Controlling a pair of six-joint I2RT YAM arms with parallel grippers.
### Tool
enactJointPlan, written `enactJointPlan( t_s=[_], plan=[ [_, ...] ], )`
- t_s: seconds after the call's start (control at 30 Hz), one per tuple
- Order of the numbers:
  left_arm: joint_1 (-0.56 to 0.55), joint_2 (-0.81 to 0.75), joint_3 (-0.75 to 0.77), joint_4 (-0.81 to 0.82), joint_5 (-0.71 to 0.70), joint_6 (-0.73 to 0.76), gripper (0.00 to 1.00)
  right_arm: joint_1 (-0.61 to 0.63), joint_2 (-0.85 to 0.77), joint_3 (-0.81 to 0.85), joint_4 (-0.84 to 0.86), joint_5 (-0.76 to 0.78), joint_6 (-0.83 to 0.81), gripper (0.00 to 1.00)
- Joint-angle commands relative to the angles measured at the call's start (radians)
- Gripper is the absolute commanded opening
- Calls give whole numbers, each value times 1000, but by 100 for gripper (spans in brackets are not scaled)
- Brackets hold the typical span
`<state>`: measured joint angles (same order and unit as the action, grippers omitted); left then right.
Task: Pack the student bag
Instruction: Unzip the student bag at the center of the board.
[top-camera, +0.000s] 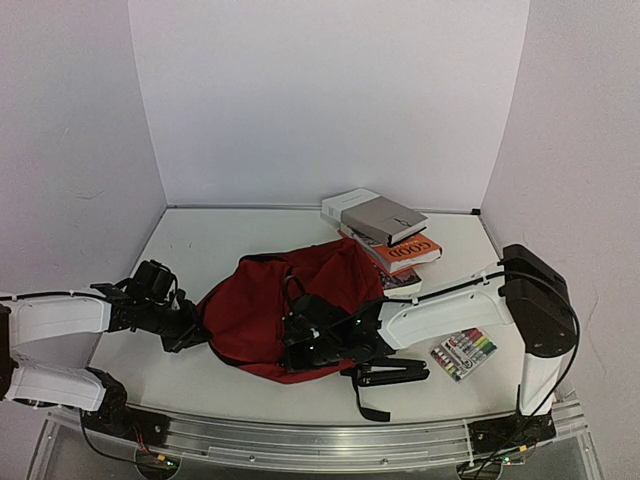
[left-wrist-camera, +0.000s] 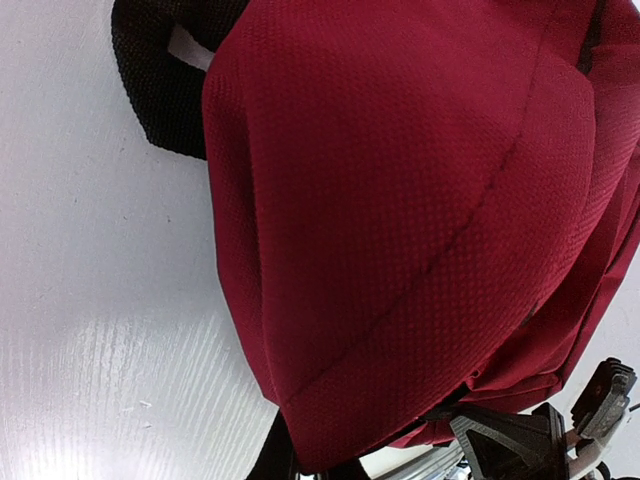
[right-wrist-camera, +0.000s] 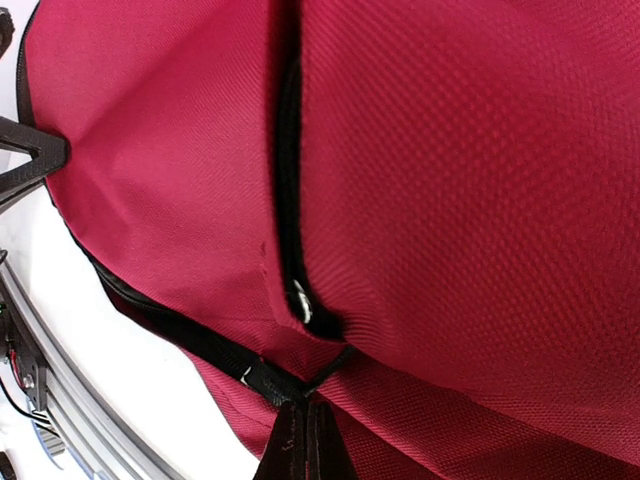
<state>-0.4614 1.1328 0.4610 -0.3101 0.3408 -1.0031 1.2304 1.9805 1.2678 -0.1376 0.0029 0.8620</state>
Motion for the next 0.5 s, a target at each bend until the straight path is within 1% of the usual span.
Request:
enactJointPlan(
  t_s=[0.0,0.23,0.47],
  plan=[
    [4,5,4,59,37,7,0,9,-73,24,30,-6,-38,0],
    [-2,24,53,97,84,37,0,48,-96,82,31,-28,-117,0],
    [-61,102,98,145,92,36,0,84,-34,168,68,-51,-124,0]
  ],
)
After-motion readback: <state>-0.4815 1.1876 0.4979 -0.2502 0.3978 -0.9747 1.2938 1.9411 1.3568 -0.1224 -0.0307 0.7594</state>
